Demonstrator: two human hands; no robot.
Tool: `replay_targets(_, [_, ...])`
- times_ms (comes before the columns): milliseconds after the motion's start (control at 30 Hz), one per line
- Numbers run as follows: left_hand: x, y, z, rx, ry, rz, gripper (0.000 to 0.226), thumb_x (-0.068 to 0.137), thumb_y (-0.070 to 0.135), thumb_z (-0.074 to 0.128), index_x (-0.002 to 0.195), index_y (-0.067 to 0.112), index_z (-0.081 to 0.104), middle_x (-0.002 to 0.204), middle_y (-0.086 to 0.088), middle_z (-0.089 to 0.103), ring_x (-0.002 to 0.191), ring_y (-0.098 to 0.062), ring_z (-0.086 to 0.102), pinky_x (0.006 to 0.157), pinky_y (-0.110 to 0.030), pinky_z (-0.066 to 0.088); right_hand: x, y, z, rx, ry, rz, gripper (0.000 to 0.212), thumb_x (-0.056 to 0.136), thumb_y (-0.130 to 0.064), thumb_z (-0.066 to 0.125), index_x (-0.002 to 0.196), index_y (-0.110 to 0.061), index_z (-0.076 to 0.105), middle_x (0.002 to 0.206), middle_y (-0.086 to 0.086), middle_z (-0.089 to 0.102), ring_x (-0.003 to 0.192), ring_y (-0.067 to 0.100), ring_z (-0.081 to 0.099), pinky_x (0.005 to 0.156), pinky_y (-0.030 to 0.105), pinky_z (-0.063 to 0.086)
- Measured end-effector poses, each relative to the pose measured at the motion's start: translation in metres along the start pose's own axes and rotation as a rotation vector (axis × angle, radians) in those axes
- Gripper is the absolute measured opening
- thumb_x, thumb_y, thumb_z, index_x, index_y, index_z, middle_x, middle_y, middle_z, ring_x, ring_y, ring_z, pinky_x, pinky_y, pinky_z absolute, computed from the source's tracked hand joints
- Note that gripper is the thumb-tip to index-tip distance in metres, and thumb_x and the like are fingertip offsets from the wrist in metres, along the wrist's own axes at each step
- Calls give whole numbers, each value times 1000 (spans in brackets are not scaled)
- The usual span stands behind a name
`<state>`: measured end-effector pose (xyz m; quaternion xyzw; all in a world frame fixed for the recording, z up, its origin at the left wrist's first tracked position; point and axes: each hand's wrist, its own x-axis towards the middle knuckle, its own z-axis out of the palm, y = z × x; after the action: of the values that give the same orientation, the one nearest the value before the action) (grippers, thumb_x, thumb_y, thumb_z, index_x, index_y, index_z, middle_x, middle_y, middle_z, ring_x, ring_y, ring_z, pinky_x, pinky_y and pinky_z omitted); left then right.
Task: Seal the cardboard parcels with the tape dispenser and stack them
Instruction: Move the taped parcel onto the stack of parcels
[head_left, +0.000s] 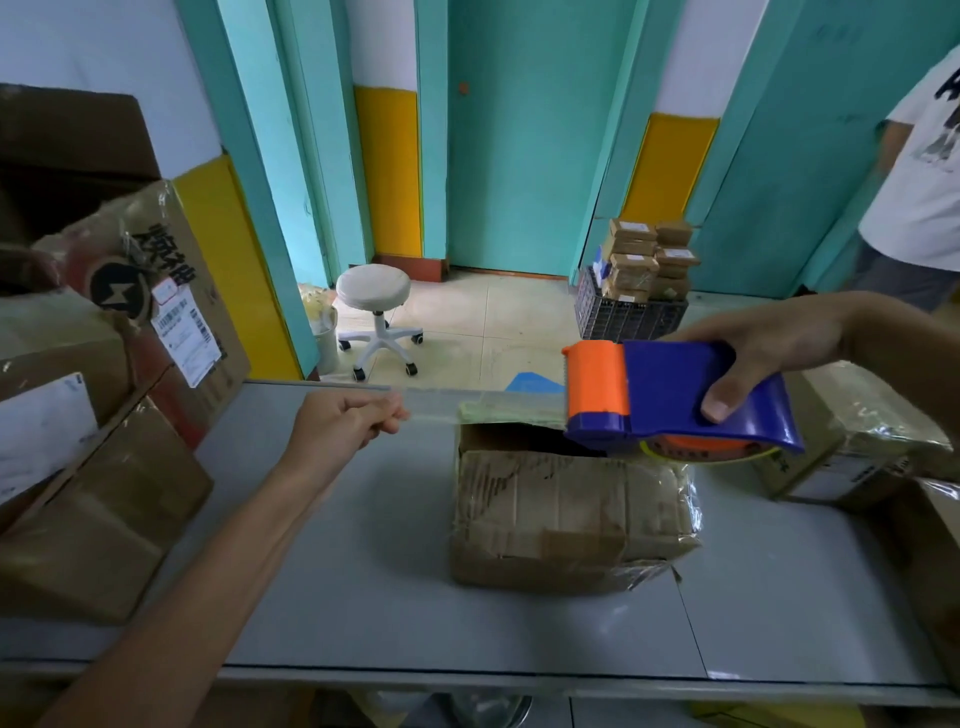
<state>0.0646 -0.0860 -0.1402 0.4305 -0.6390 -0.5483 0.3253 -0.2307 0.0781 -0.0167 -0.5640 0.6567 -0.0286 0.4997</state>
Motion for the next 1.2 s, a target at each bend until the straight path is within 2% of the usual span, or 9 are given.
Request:
replay_targets(200, [5, -2, 22, 12, 11, -10, 21, 88, 17, 61, 69, 18, 68, 54, 12, 62, 46, 9, 52, 50, -7, 39, 9, -7, -24, -7, 44, 190, 107, 22, -54, 90, 117, -19, 56, 98, 2, 73, 87, 23, 70, 69, 28, 57])
replay_targets(333, [7, -6, 24, 23, -13, -89, 18, 88, 19, 62, 72, 15, 69, 66, 3, 64, 51, 1, 52, 54, -13, 38, 37, 4, -29, 28, 20, 315, 114, 16, -51, 92, 119, -14, 58, 102, 8, 72, 88, 26, 69, 74, 34, 57])
replay_targets(567, [1, -30, 21, 161, -15, -109, 28, 86, 22, 65, 58, 24, 69, 60, 12, 68, 66, -2, 60, 70, -24, 43, 76, 13, -10, -63, -133, 399, 81, 38, -43, 83, 112, -20, 60, 100, 2, 72, 89, 20, 69, 76, 31, 56])
replay_targets(733, [-5, -39, 22, 154, 28, -100, 38, 85, 20, 65, 48, 27, 66, 54, 12, 67, 62, -4, 62, 74, -27, 47, 81, 14, -7, -80, -145, 404, 74, 43, -41, 80, 111, -19, 61, 100, 2, 73, 91, 22, 68, 84, 36, 55])
replay_targets(867, [0, -55, 28, 246, 74, -119, 31, 86, 22, 64, 56, 25, 69, 52, 15, 64, 61, 1, 60, 65, -14, 43, 87, 15, -2, -96, -130, 415, 67, 47, -42, 79, 108, -22, 61, 99, 0, 72, 91, 21, 68, 83, 35, 55])
replay_targets(933, [-3, -74, 42, 324, 19, -136, 26, 88, 20, 62, 65, 14, 73, 57, 9, 65, 66, -1, 62, 55, -6, 36, 90, 12, 1, -104, -121, 423, 58, 54, -38, 77, 108, -22, 60, 98, 1, 71, 88, 20, 68, 79, 33, 56])
replay_targets(1033, [0, -91, 59, 408, -5, -88, 28, 88, 14, 61, 64, 4, 72, 51, 9, 61, 50, 11, 52, 46, -9, 35, 94, 9, 5, -119, -123, 435, 53, 59, -37, 74, 107, -23, 59, 96, -1, 71, 84, 17, 68, 72, 29, 55])
replay_targets(1100, [4, -102, 57, 482, -27, -118, 32, 86, 28, 64, 63, 9, 72, 60, 1, 68, 62, -4, 63, 53, -15, 41, 95, 8, 7, -123, -118, 428, 53, 59, -38, 74, 107, -23, 59, 95, -2, 71, 82, 16, 69, 72, 29, 55])
replay_targets(1200, [-3, -132, 47, 834, -272, -318, 43, 74, 50, 70, 55, 12, 62, 73, -9, 70, 78, -24, 67, 61, -27, 46, 93, 11, 12, -129, -104, 410, 54, 58, -40, 74, 108, -24, 60, 96, -3, 71, 86, 17, 69, 79, 33, 56])
